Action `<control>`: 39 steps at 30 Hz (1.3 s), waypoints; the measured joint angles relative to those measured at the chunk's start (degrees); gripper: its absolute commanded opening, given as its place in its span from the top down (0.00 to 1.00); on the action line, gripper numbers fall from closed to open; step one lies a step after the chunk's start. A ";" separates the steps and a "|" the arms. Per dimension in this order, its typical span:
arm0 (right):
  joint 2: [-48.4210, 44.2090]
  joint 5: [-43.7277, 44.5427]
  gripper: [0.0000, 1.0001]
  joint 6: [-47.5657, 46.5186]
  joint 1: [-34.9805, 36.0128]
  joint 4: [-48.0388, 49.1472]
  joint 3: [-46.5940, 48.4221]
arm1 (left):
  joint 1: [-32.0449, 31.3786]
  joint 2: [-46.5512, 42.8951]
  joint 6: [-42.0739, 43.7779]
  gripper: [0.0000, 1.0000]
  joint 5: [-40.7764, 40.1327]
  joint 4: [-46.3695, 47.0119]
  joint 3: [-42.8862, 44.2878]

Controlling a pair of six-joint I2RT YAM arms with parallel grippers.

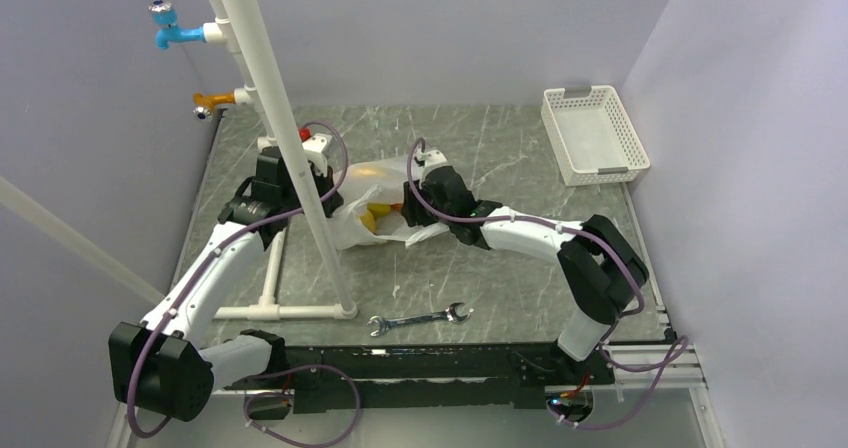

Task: Take the fake fruits out of the plastic bag
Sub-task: Adjust the plastic bag at the center of the board.

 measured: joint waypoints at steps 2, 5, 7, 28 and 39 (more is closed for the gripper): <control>0.00 2.80 0.49 -0.83 -0.55 -1.25 0.00 | 0.00 -0.02 0.00 1.00 0.26 0.04 0.00; -0.07 4.87 0.43 -1.62 -1.66 -2.82 0.00 | 0.00 -0.04 0.00 1.00 0.55 0.04 0.00; -0.37 4.79 0.39 -1.73 -1.99 -3.10 -0.02 | 0.00 -0.09 -0.02 1.00 1.07 0.09 0.00; 14.05 1.29 0.01 -0.39 2.51 23.98 0.28 | -1.77 -1.44 -4.13 1.00 0.31 4.57 -4.94; 20.06 11.87 0.01 -1.88 3.23 30.84 3.10 | -3.74 -6.25 -5.92 1.00 -4.52 9.11 -8.55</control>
